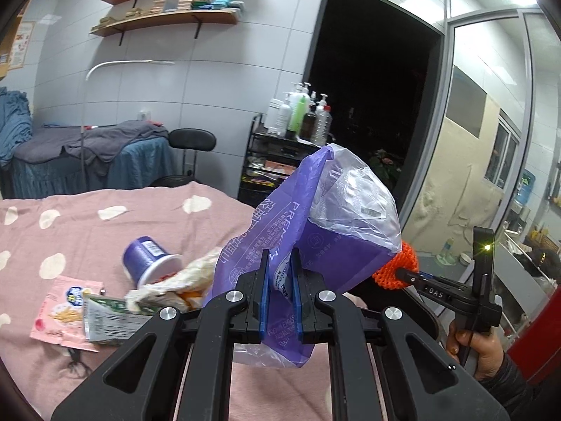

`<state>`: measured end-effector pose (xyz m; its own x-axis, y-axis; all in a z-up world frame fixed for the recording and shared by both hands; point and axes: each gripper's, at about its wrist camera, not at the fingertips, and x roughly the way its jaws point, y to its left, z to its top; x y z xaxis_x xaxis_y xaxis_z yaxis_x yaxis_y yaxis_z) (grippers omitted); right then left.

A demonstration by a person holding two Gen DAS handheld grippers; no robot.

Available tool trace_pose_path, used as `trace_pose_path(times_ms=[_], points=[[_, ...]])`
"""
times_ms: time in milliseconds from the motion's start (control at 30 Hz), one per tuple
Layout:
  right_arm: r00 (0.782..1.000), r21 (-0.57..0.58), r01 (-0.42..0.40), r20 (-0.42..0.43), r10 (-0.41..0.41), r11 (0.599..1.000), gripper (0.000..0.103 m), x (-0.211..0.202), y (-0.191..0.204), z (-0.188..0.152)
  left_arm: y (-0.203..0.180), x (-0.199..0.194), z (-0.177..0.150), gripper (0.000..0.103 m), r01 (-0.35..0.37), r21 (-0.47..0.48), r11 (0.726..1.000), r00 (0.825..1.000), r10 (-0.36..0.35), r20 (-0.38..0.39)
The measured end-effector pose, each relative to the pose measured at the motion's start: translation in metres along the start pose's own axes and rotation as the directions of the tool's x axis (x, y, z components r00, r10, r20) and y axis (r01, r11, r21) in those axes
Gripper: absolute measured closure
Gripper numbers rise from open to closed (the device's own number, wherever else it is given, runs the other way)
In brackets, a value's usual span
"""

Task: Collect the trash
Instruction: 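Drop the orange net into the black bin with the right gripper while the left carries the bag, then hold the purple bag over the black bin and open the left gripper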

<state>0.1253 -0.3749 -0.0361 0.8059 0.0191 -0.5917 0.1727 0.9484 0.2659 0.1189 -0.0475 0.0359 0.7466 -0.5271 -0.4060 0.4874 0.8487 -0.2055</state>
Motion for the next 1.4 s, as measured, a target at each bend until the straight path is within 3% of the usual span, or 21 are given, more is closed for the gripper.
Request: trace_pose_path(times_ms=[267,600,700,767,833,1033,1233,1400], points=[[0.988,0.073,0.143,-0.064,-0.138,0.987,0.081,0.012,-0.044,-0.02,-0.026,0.029,-0.008,0.092,0.07,0.017,0.997,0.996,-0.069,-0.049],[0.966,0.147,0.225,-0.163,-0.2,0.963,0.081,0.033,-0.083,-0.047,-0.055,0.054,-0.018,0.092,0.131,0.039,0.991,0.986,-0.126,-0.109],[0.964,0.168,0.229,-0.179,-0.198,0.959,0.071,0.036,-0.09,-0.053,-0.061,0.059,-0.02,0.092,0.149,0.042,0.988,0.982,-0.143,-0.127],[0.964,0.181,0.231,-0.176,-0.2,0.956,0.043,0.036,-0.092,-0.056,-0.064,0.061,-0.022,0.092,0.157,0.043,0.987,0.979,-0.15,-0.137],[0.964,0.187,0.241,-0.163,-0.211,0.953,0.026,0.035,-0.092,-0.057,-0.066,0.064,-0.023,0.092,0.166,0.04,0.985,0.977,-0.158,-0.146],[0.97,0.22,0.231,-0.132,-0.206,0.948,0.02,0.026,-0.094,-0.058,-0.073,0.073,-0.024,0.092,0.192,0.027,0.981,0.968,-0.185,-0.169],[0.973,0.265,0.23,-0.043,-0.227,0.936,0.015,0.002,-0.094,-0.057,-0.089,0.083,-0.021,0.092,0.222,0.041,0.974,0.96,-0.212,-0.181],[0.968,0.304,0.234,0.02,-0.252,0.924,0.013,-0.017,-0.095,-0.054,-0.102,0.101,-0.023,0.092,0.258,0.028,0.966,0.943,-0.246,-0.223]])
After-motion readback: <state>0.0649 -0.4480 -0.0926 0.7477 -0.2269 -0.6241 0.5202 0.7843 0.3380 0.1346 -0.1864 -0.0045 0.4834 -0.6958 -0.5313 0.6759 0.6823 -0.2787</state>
